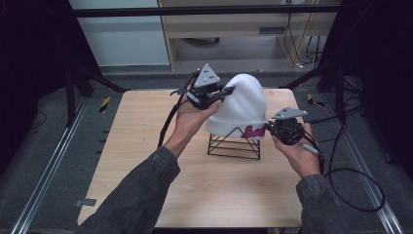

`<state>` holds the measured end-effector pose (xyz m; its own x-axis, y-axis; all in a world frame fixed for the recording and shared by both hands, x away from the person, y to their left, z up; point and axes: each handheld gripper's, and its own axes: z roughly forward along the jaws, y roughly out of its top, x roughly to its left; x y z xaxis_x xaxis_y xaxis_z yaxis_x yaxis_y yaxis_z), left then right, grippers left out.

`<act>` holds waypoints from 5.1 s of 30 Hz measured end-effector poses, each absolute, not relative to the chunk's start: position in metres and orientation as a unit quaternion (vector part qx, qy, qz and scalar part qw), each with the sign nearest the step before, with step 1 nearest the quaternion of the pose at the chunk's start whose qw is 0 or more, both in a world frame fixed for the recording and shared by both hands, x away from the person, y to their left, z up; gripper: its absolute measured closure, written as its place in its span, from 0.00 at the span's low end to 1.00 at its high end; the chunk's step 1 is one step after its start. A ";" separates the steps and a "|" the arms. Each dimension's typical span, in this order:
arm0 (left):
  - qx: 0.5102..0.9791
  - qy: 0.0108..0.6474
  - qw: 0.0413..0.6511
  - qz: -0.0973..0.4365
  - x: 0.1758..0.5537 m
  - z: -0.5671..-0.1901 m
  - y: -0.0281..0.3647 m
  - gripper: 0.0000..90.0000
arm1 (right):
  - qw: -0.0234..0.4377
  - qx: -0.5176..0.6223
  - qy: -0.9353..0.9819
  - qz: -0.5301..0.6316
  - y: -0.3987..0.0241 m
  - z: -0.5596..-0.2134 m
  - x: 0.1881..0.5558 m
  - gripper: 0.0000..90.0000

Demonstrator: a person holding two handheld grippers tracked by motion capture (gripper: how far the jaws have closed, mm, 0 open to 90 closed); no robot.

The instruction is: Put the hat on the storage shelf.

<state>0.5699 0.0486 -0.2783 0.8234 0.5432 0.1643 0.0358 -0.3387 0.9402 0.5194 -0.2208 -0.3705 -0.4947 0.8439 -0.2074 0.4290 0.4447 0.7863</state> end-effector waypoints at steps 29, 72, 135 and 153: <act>0.802 0.196 0.518 0.222 0.572 -0.311 0.061 0.92 | 0.282 0.401 0.802 0.341 -0.211 -0.408 0.507 0.95; 0.820 0.222 0.487 0.203 0.511 -0.324 0.092 0.11 | 0.273 0.438 0.763 0.390 -0.192 -0.421 0.452 0.17; 0.843 0.365 0.358 0.167 0.442 -0.484 0.276 0.06 | 0.148 0.322 0.860 0.368 -0.071 -0.483 0.452 0.12; 0.826 0.405 0.348 0.183 0.455 -0.508 0.298 0.05 | 0.179 0.363 0.844 0.352 -0.060 -0.500 0.472 0.12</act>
